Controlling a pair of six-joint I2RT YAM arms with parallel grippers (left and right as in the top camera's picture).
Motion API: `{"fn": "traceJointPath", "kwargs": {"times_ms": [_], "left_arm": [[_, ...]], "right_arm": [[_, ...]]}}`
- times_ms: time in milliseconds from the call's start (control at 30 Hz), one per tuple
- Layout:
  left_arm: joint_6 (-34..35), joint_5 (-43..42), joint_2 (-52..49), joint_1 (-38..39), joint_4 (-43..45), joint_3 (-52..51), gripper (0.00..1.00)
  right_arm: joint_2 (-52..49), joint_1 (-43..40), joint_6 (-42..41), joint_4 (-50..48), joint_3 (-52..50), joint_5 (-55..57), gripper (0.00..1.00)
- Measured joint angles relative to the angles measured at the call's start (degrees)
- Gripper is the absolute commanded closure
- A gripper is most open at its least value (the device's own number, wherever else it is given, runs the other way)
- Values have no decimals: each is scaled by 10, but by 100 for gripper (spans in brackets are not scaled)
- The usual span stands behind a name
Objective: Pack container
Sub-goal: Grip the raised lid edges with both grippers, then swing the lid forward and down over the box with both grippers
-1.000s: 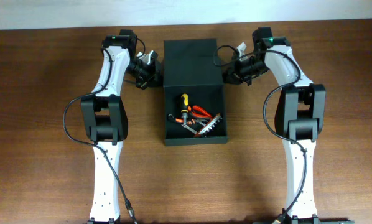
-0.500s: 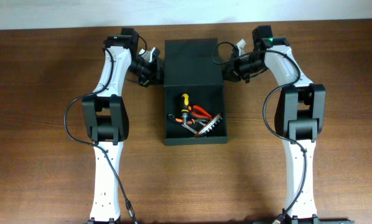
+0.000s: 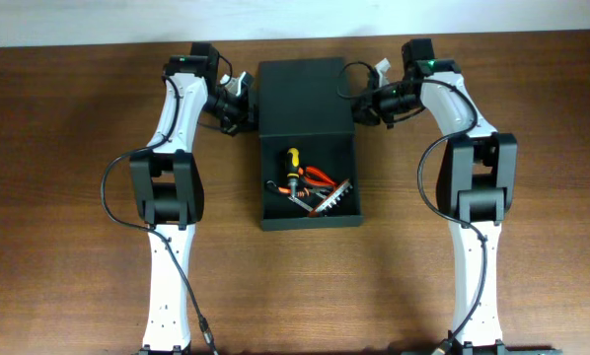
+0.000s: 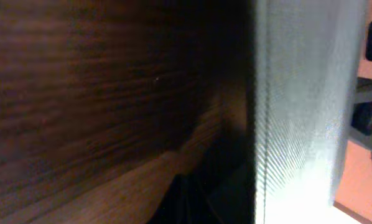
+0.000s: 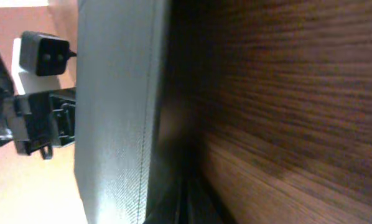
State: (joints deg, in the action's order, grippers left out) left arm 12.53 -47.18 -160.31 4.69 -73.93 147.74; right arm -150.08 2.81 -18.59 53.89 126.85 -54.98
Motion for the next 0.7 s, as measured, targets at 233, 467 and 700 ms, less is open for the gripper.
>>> {"fn": "traceJointPath", "kwargs": {"times_ms": [233,467,700], "left_arm": [[2,-39,0,-7,26,0,98],[1,-113,0,-10,64,0,98],[1,-157,0,-13,68,0,98]], "right_arm": [[0,-25,-9,-7,0,-45,96],[0,-48,-9,-12,0,-97,96],[0,-47,-10,-13,0,-128,96]]}}
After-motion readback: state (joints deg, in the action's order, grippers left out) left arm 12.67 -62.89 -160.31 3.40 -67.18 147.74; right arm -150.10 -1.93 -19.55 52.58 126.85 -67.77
